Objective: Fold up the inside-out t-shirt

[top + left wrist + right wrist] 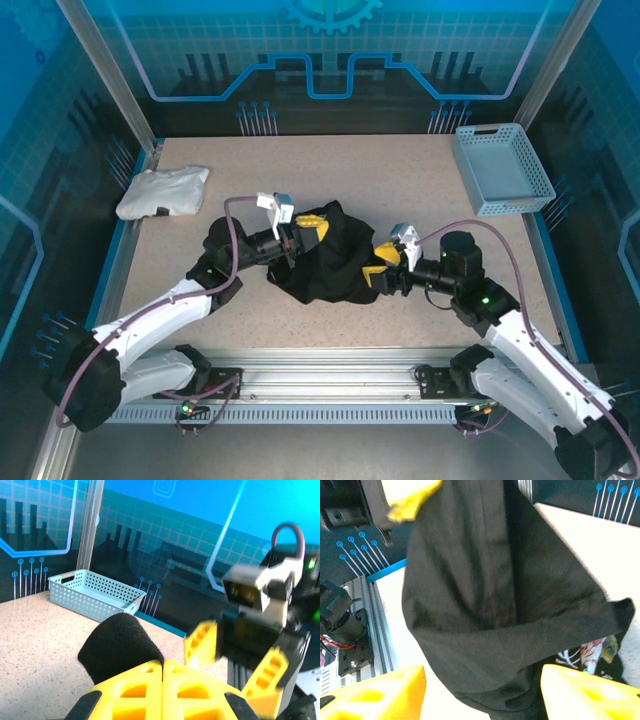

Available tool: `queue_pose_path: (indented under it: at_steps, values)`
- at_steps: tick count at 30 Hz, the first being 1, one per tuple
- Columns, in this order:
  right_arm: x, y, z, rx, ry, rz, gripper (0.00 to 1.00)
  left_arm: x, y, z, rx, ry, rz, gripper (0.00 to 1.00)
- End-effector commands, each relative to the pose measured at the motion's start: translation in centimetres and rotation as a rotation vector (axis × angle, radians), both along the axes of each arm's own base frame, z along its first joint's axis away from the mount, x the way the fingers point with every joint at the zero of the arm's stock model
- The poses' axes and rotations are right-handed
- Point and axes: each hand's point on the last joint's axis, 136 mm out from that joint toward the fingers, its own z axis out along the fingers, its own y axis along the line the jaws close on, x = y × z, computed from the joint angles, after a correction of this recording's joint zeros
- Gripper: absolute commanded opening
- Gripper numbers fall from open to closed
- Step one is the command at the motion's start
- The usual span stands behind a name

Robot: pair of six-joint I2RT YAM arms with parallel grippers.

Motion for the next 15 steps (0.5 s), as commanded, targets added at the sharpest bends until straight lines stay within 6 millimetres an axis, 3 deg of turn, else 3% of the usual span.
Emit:
queue_pose_path:
  at_steps: [1,5,11,15]
  values:
    - [0.7,-1.5,1.3,-0.022,0.037,-0.084,0.67,-1.7,0.3,2.0,0.000,-0.222,-0.033,0.00]
    - [2.9,-2.0,1.4,-0.031,0.139,-0.133,0.70,-2.9,0.4,2.1,-0.009,-0.270,-0.071,0.00]
    - [4.8,1.0,0.5,0.007,0.350,-0.001,0.68,-3.8,1.0,1.9,-0.019,-0.289,-0.064,0.00]
    - [5.5,2.3,-0.1,0.027,0.385,0.046,0.66,-3.7,1.1,1.5,-0.014,-0.277,-0.058,0.00]
